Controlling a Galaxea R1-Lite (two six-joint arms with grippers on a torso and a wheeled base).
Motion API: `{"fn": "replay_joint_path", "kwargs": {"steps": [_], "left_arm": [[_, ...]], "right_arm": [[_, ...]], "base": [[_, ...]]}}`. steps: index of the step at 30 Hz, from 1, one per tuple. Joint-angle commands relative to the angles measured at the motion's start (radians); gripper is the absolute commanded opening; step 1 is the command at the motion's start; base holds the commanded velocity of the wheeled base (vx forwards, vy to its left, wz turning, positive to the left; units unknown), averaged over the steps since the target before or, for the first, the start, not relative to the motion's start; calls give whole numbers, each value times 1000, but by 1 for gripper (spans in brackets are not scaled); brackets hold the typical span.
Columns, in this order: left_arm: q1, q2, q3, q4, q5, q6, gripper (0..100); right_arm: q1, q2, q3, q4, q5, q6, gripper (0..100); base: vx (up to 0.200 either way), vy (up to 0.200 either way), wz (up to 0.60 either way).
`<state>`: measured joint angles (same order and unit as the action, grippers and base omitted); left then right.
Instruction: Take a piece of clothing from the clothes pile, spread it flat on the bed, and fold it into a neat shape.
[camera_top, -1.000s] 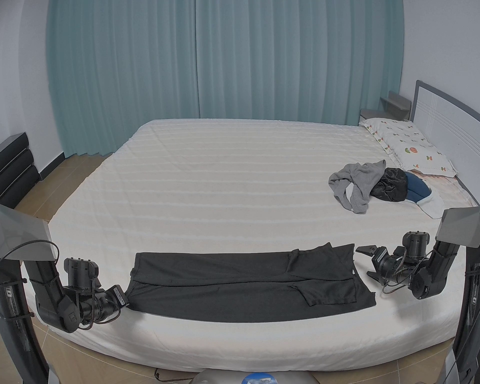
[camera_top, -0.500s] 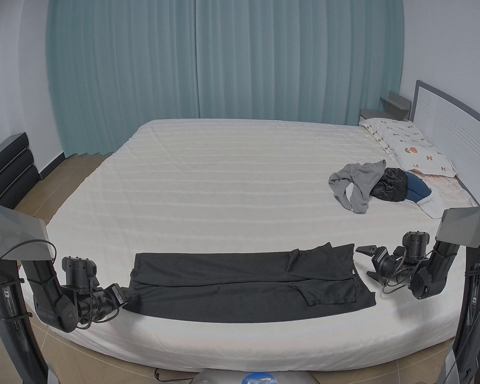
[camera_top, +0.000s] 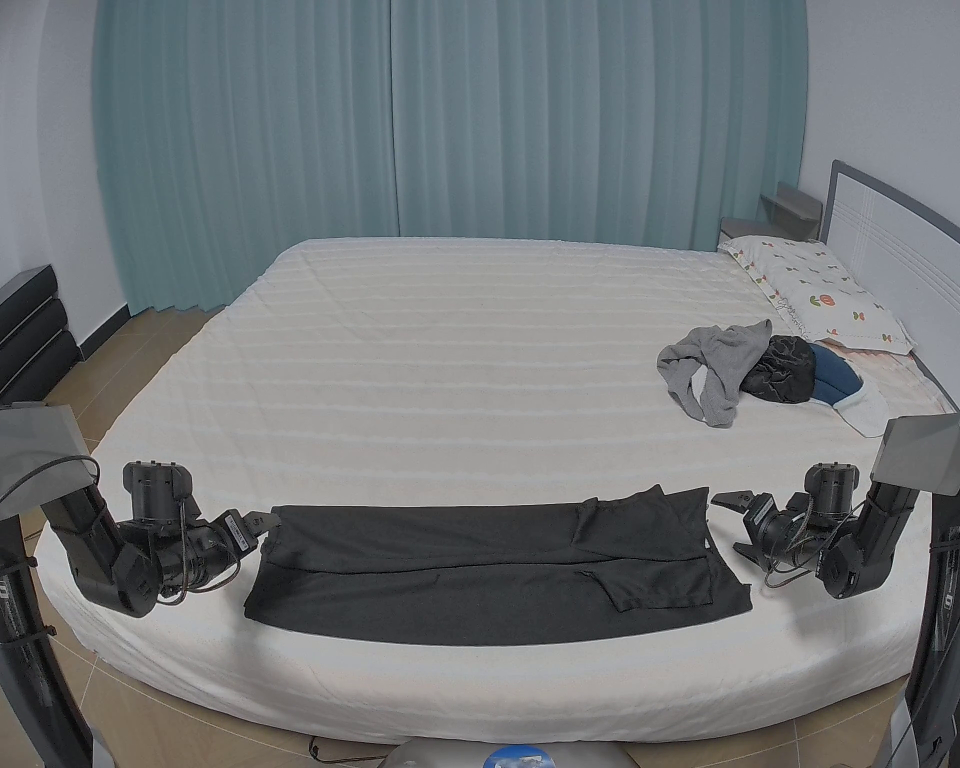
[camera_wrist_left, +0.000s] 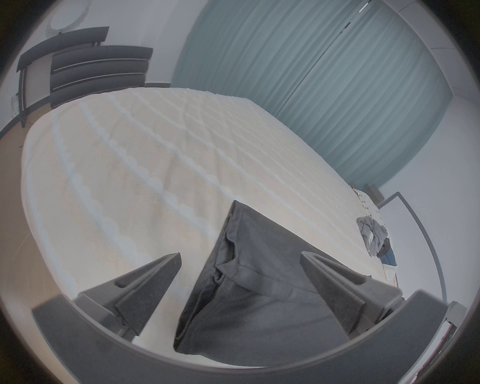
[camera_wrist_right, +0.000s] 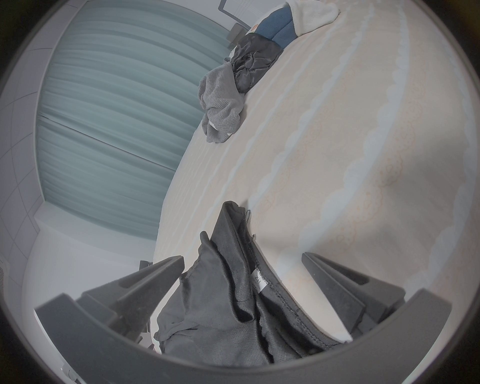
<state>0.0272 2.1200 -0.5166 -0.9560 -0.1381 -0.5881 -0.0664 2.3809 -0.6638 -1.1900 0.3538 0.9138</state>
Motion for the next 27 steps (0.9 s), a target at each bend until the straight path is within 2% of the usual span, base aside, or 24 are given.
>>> {"fn": "replay_joint_path", "kwargs": {"steps": [1,3,8,12,21,24,27], "left_arm": [[-6,31,-168,141,-115,13,100],[-6,54,-204,166,-140,39,100],[-7,126,-237,167,-140,68,100],[3,167,-227,171,-132,149,100],[-7,163,-197,163,-132,166,100],[-43,164,-178,158,-129,188,100],[-46,170,-184,158,-109,198,100]], "right_arm": [[0,1,0,0,1,-1,100],[0,1,0,0,1,-3,100],[2,1,0,0,1,-3,100],[3,3,0,0,-1,-4,100],[7,8,0,0,-3,-4,100],[7,9,0,0,-4,-10,100],[7,11,0,0,-4,-20,100]], "base": [[0,0,0],[0,0,0],[0,0,0],[0,0,0],[0,0,0],[0,0,0],[0,0,0]]}}
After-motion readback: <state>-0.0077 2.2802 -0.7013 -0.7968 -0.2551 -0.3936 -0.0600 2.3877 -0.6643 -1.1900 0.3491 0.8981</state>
